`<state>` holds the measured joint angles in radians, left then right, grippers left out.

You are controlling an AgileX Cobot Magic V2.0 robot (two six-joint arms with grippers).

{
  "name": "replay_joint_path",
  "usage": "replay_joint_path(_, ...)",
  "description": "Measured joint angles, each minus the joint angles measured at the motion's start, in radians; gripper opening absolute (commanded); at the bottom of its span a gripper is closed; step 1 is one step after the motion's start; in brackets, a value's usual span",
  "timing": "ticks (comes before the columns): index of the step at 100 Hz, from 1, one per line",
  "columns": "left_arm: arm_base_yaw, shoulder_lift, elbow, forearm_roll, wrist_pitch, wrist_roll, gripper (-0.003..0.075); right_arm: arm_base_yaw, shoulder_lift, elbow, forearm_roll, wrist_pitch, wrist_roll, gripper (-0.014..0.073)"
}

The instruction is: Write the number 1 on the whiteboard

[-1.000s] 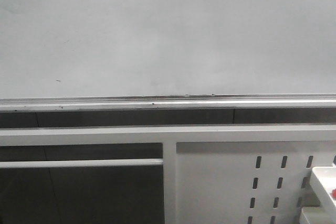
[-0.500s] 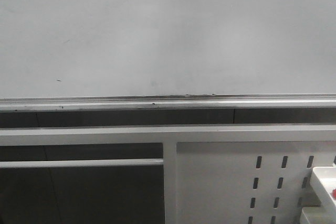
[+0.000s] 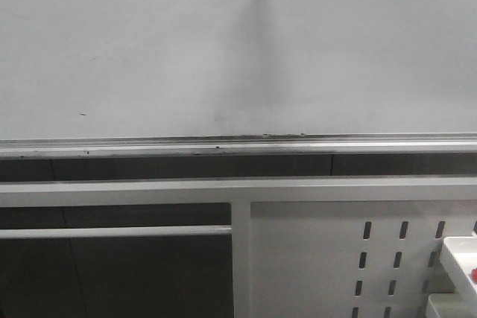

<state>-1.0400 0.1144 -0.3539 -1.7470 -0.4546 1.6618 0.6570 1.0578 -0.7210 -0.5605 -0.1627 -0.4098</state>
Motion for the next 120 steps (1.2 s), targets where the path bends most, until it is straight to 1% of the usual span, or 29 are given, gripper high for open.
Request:
replay_joint_path(34, 0.0, 0.0, 0.0, 0.0, 0.0, 0.0, -0.002, -0.06, 0.042, 0.006, -0.002, -0.094, 0.002, -0.0067)
replay_joint_path(57, 0.0, 0.0, 0.0, -0.002, 0.0, 0.0, -0.002, -0.068, 0.048, 0.008, -0.004, -0.106, 0.01, -0.0067)
replay_joint_path(73, 0.0, 0.0, 0.0, -0.002, -0.001, 0.001, -0.002, -0.07, 0.088, 0.006, 0.049, -0.127, 0.01, -0.0067)
replay_joint_path(93, 0.0, 0.0, 0.0, -0.006, 0.0, 0.001, -0.002, -0.07, 0.226, 0.006, 0.127, -0.133, 0.023, -0.0068)
replay_joint_path(106, 0.0, 0.0, 0.0, -0.011, 0.007, 0.001, -0.002, -0.074, 0.316, 0.01, 0.189, -0.113, 0.023, -0.0068)
replay_joint_path(120, 0.0, 0.0, 0.0, -0.012, 0.02, 0.001, -0.002, -0.079, 0.358, 0.01, 0.216, -0.13, 0.023, -0.0069)
